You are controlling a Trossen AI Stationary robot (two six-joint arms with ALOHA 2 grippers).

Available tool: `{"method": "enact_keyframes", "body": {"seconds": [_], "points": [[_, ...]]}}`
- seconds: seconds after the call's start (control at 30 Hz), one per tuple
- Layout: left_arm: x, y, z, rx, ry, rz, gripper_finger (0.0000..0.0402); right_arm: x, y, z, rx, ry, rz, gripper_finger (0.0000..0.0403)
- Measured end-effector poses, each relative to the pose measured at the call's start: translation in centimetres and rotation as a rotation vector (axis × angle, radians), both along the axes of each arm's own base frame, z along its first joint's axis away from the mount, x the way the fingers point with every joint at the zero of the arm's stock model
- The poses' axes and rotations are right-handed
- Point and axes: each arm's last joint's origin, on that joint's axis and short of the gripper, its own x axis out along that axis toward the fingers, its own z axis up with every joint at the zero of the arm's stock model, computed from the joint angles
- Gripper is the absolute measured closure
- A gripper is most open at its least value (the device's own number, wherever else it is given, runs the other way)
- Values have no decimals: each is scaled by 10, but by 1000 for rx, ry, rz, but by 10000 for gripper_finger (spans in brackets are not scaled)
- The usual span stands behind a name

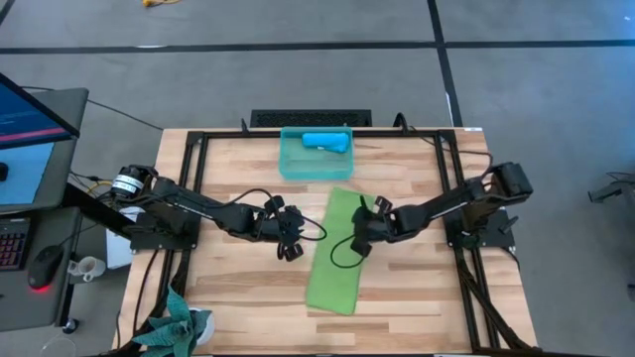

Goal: Roll microfiber towels into tight, uniform cylinder then place into a basket
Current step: Fold the green microfiber cloth

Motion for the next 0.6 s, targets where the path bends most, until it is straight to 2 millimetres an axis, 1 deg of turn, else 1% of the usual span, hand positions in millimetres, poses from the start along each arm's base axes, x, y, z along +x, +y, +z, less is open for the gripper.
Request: {"method": "enact_keyframes", "body": {"seconds": [0.07, 0.13, 0.2, 0.27, 0.33, 0.43, 0.6], "points": [[0, 0, 0, 0, 0, 0, 299, -2, 2, 10, 4, -40, 7, 381], [0, 0, 0, 0, 2, 0, 299, -3, 9, 21, 17, -93, 35, 384], [0, 0, 0, 1, 3, 0, 299, -6, 21, 28, 41, -118, 93, 387], [0, 0, 0, 1, 3, 0, 299, -7, 35, 29, 78, -147, 155, 389], [0, 0, 0, 0, 2, 1, 299, -5, 48, 28, 116, -175, 209, 390], [0, 0, 0, -4, 0, 5, 299, -3, 67, 20, 174, -193, 288, 388], [0, 0, 0, -6, -7, 6, 299, 4, 87, 4, 218, -234, 352, 388]]}}
